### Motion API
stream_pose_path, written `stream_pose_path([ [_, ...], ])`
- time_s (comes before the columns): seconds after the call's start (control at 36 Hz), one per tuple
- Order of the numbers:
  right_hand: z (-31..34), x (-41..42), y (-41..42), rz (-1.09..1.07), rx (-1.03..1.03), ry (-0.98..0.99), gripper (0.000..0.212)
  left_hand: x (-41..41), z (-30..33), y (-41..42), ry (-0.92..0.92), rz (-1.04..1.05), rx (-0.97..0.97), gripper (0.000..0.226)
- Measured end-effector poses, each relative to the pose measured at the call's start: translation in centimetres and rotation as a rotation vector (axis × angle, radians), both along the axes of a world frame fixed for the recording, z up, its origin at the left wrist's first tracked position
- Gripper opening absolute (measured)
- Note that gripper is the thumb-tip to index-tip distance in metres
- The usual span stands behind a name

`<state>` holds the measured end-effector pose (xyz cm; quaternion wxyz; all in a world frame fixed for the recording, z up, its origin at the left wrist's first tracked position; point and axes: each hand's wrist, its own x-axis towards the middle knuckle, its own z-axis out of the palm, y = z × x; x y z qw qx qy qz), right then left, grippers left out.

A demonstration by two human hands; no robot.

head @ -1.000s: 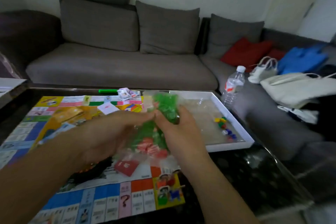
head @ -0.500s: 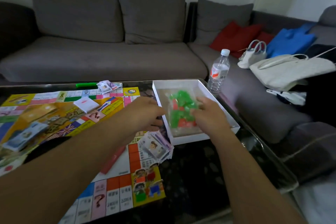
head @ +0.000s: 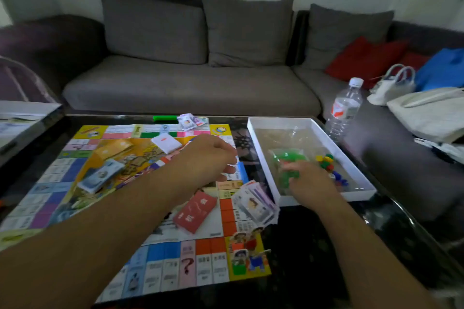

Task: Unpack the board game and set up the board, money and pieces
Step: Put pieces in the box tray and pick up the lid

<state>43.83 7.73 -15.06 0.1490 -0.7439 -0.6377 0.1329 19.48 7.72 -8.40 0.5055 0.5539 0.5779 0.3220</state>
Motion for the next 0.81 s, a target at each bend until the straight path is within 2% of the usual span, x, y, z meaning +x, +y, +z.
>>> stream_pose_path([
  [0.11, 2.0, -2.7, -0.3, -0.055, 0.118, -0.054, 0.028, -4.6, -0.1, -0.2, 0.078, 0.081, 0.043, 0.011],
  [0.19, 3.8, -5.7, -1.1, -0.003, 0.149, -0.023, 0.031, -8.5, -0.5, -0.5, 0.175, 0.135, 0.117, 0.014],
  [0.31, 5.9, -10.8, -3.3, 0.139, 0.251, 0.110, 0.023, -14.8, -1.5, -0.9, 0.453, 0.219, 0.249, 0.012],
  [0.39, 6.3, -15.3, -4.9, 0.305, 0.286, 0.146, 0.022, -21.4, -2.0, -2.0, 0.674, 0.276, 0.264, 0.011],
  [0.47, 6.1, -18.4, -5.8, 0.396, 0.304, 0.168, 0.023, -27.8, -2.7, -2.8, 0.978, 0.274, 0.273, 0.024],
  [0.56, 5.3, -20.6, -5.9, 0.454, 0.362, 0.151, 0.031, -33.5, -2.9, -4.0, 1.157, 0.393, 0.186, 0.040],
  [0.67, 3.9, -21.7, -5.2, 0.478, 0.402, 0.146, 0.049, -39.6, -4.0, -5.3, 1.193, 0.500, 0.084, 0.044],
  [0.81, 3.4, -22.8, -5.0, 0.497, 0.423, 0.121, 0.051, -43.2, -5.5, -4.8, 1.102, 0.499, 0.011, 0.070],
])
